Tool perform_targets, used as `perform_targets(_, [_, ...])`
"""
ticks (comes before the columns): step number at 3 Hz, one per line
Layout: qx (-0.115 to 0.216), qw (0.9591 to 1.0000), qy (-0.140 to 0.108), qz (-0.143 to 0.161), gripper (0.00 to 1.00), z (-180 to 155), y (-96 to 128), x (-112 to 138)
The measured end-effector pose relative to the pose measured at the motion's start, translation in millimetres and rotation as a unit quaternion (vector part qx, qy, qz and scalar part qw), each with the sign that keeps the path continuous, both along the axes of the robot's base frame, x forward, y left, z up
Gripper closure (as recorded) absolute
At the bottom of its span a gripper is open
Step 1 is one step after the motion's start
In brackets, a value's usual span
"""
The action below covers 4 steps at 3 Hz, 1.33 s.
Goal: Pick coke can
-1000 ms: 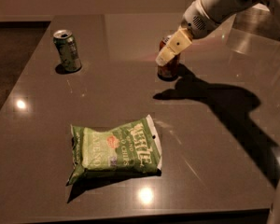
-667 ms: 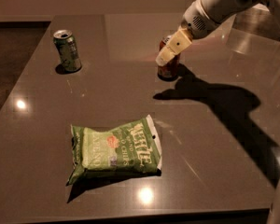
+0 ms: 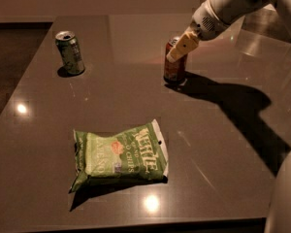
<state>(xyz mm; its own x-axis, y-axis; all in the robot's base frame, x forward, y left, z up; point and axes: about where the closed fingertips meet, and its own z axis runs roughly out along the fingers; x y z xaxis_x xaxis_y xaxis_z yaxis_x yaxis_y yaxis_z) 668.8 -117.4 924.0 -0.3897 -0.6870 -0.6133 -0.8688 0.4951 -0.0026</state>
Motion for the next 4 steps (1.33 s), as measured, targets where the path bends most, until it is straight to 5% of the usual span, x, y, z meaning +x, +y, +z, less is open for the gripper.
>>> perform_targets(2, [0.016,0.9997,-0.012,0.015,0.87,28,6,-15])
perform_targets(3, [0.027,0.9987,-0.025,0.036,1.0,61,17,-34])
perform_targets(4, [0.03,0.9977,-0.03,0.053,1.0,82,23,-47])
